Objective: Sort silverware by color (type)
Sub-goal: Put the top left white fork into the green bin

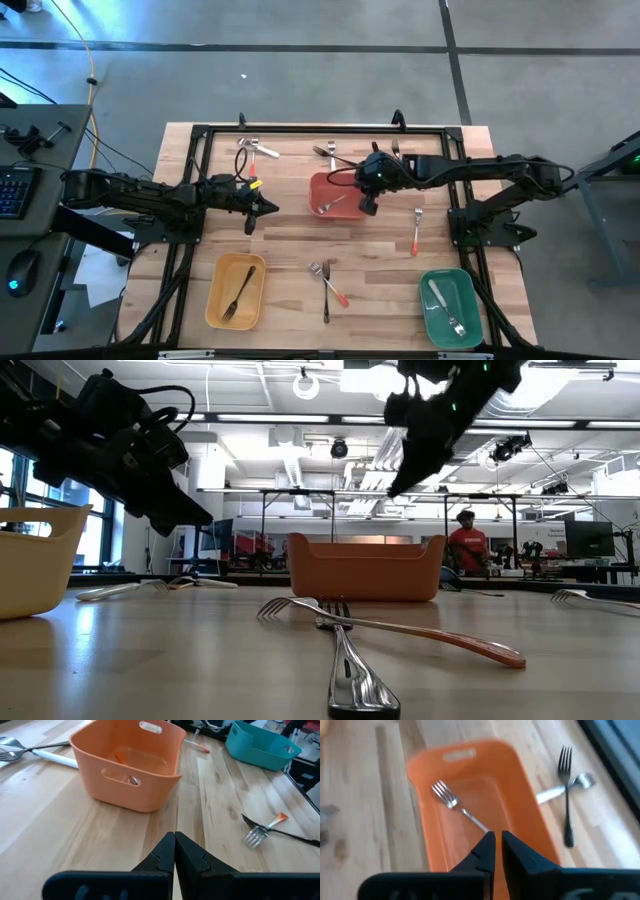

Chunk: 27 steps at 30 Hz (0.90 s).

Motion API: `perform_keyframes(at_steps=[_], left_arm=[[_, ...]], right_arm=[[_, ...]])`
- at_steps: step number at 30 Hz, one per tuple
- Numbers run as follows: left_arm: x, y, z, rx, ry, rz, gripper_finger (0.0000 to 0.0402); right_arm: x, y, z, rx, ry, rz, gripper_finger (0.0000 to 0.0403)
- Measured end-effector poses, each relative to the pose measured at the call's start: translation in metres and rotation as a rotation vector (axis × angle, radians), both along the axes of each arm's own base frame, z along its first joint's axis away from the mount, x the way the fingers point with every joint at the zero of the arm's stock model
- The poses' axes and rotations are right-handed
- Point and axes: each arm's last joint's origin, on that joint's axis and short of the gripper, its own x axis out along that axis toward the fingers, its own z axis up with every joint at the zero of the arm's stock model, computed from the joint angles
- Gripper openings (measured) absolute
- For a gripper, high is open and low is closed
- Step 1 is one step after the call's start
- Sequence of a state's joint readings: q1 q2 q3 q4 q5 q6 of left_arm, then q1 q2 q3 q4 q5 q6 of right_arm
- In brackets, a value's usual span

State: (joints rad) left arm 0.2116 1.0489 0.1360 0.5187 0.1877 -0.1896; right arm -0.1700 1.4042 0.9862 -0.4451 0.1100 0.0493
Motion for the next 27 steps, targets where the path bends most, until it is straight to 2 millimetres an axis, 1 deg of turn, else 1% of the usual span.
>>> perform_keyframes(at_steps=[2,5,8,10,13,17,20,24,27], left_arm=[[0.0,0.002,0.0,-0.004,0.006,0.036,0.0],[0.002,0.006,0.003,0.0,0.046,0.077,0.0],[0.007,0.011,0.01,0.027,0.078,0.071,0.0],[0.011,0.013,0.016,0.049,0.102,0.064,0.0],[0.016,0.013,0.025,0.072,0.136,0.039,0.0],[0.024,0.007,0.035,0.105,0.161,-0.031,0.0],[0.032,0.0,0.041,0.111,0.157,-0.071,0.0],[0.047,-0.013,0.045,0.114,0.167,-0.142,0.0],[0.062,-0.024,0.048,0.115,0.188,-0.195,0.0]], right_arm=[[-0.002,-0.002,-0.015,0.023,-0.038,-0.007,0.0003],[0.001,-0.005,-0.026,0.103,-0.202,0.069,0.0004],[0.002,-0.007,-0.026,0.131,-0.333,0.185,0.0001],[-0.003,-0.011,-0.024,0.095,-0.376,0.2,0.0001],[-0.014,-0.017,-0.027,0.047,-0.41,0.19,0.0],[-0.03,-0.02,-0.033,0.005,-0.498,0.185,0.0],[-0.042,-0.018,-0.036,-0.041,-0.593,0.198,0.0],[-0.056,-0.014,-0.047,-0.084,-0.689,0.208,0.0],[-0.062,-0.012,-0.052,-0.082,-0.731,0.202,0.0]])
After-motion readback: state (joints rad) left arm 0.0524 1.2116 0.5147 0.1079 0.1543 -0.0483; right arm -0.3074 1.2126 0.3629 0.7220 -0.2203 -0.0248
